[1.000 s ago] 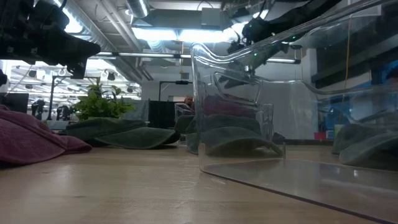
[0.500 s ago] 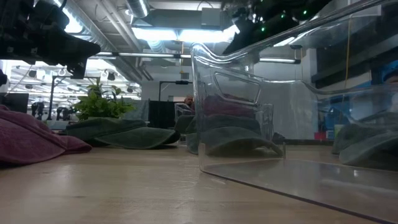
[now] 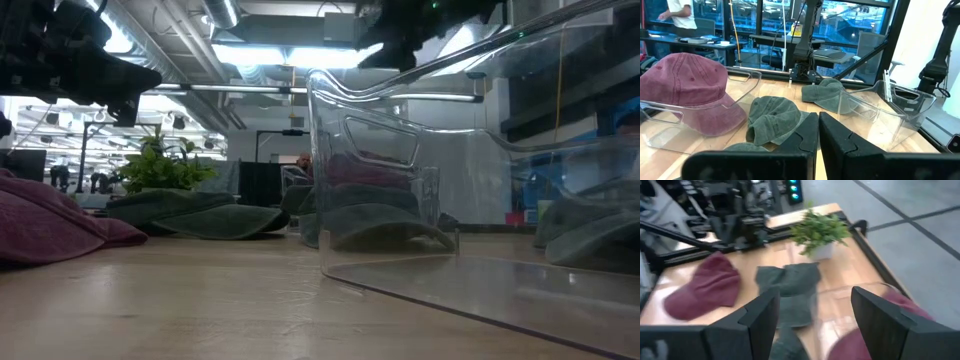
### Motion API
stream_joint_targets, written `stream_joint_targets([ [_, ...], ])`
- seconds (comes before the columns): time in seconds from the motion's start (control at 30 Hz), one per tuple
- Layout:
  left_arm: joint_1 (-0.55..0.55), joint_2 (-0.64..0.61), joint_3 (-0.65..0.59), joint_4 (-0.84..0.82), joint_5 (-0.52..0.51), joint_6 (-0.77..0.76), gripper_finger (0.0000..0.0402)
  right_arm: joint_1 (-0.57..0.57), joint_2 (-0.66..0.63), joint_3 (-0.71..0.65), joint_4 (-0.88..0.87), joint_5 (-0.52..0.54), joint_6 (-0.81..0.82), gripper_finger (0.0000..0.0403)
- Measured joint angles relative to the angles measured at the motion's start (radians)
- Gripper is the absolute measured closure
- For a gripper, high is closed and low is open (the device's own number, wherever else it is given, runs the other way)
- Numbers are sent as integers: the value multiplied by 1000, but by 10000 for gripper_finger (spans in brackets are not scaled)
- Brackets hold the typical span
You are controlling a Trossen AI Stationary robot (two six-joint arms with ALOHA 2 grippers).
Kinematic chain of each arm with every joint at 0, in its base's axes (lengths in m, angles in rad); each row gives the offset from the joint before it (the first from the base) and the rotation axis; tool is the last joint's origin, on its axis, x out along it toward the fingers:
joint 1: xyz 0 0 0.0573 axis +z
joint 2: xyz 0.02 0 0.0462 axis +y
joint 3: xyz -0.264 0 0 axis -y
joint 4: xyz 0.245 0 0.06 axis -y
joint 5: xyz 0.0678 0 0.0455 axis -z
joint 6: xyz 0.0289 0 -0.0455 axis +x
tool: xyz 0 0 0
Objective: Pick & Place hat
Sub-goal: Put the right black cap into the bottom transparent bin
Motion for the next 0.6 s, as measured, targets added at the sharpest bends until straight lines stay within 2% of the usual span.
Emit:
stream_joint_targets([
  [0.3, 0, 0, 0, 0, 0, 0, 393, 133, -39, 0, -14, 0, 84, 159],
  [0.6, 0, 0, 0, 0, 0, 0, 390, 284, -69, 1, -114, -21, 150, 159],
])
